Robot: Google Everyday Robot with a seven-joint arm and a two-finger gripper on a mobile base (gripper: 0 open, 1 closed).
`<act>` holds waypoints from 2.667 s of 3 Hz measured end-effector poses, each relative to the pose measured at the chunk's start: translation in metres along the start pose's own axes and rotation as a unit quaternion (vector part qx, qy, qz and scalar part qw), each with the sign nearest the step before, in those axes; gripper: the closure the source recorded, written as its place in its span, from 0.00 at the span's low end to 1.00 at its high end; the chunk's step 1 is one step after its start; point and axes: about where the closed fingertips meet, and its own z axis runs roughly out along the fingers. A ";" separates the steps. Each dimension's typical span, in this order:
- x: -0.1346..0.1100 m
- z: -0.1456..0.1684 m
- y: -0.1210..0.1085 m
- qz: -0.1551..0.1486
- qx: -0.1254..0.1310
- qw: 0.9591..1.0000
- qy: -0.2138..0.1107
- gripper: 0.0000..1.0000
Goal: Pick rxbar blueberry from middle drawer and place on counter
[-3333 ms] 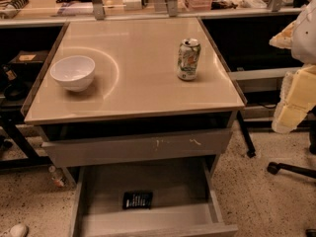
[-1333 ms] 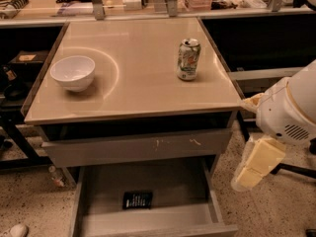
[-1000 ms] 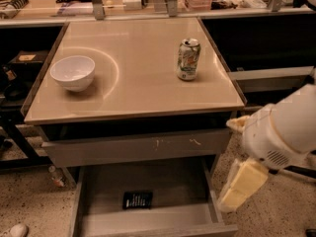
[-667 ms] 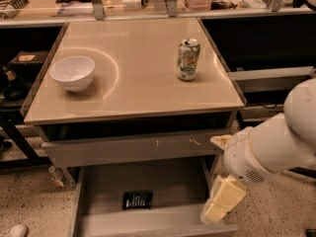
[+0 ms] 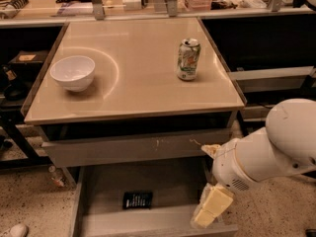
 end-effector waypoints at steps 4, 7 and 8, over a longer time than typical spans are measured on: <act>0.016 0.088 -0.049 -0.031 0.060 0.997 -0.027 0.00; 0.030 0.176 -0.040 -0.041 0.048 0.997 -0.053 0.00; 0.032 0.223 -0.036 -0.035 0.029 0.996 -0.079 0.00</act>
Offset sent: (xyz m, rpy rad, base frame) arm 0.0675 0.0229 -0.1053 0.0209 -0.1783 -0.0147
